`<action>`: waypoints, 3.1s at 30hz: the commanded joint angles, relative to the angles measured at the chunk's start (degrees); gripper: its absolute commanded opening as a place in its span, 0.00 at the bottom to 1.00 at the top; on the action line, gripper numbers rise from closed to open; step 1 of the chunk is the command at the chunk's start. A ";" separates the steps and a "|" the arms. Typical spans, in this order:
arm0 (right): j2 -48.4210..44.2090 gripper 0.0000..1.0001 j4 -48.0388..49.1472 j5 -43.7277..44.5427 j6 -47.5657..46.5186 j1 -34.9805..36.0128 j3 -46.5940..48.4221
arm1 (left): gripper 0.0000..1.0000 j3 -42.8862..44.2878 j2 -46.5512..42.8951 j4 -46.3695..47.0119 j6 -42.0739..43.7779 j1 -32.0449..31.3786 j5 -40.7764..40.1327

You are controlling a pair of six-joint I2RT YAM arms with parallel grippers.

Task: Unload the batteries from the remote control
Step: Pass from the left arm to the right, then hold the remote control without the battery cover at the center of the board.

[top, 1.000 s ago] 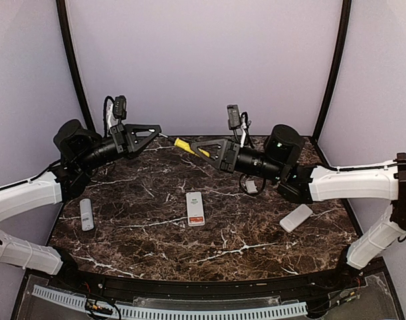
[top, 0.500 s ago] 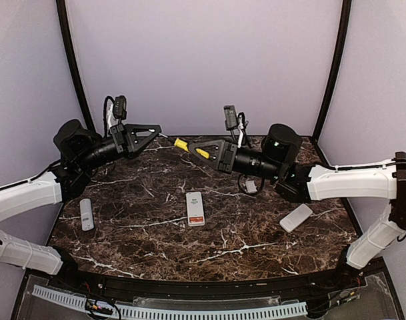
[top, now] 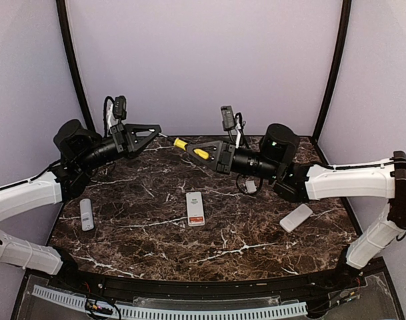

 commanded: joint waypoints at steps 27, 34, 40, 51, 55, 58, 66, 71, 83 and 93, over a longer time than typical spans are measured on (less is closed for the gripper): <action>-9.42 0.00 -29.38 16.74 -5.89 -3.32 -1.84 | 0.77 3.51 -3.04 -37.12 17.88 -0.03 -11.76; -11.65 0.00 -45.79 22.36 -6.38 -2.95 -3.06 | 0.80 2.17 2.76 -43.84 15.61 -0.05 -14.54; -9.66 0.00 -53.64 25.42 -3.35 -0.52 -3.12 | 0.71 0.04 8.43 -41.77 13.31 -0.89 -13.90; -4.02 0.00 -56.26 27.99 1.25 4.42 -1.71 | 0.51 0.47 20.25 -35.97 12.61 -6.08 -13.02; -2.44 0.00 -56.74 28.02 2.39 5.33 -1.12 | 0.47 0.99 23.44 -34.34 12.45 -7.09 -12.98; -1.40 0.00 -56.74 28.04 2.67 5.69 -0.73 | 0.44 1.09 25.48 -32.90 11.94 -7.39 -12.55; -0.03 0.00 -57.31 27.67 2.06 6.04 0.22 | 0.39 2.81 29.58 -31.22 11.98 -7.70 -12.33; 0.97 0.00 -57.86 27.77 1.92 6.23 0.86 | 0.37 4.60 31.60 -32.81 13.21 -7.70 -14.10; 2.43 0.00 -59.01 27.88 1.99 6.65 1.97 | 0.32 7.13 35.47 -33.52 13.36 -7.66 -15.23; 3.68 0.00 -59.33 27.69 2.00 6.79 2.77 | 0.30 7.52 36.95 -32.89 13.46 -7.70 -14.93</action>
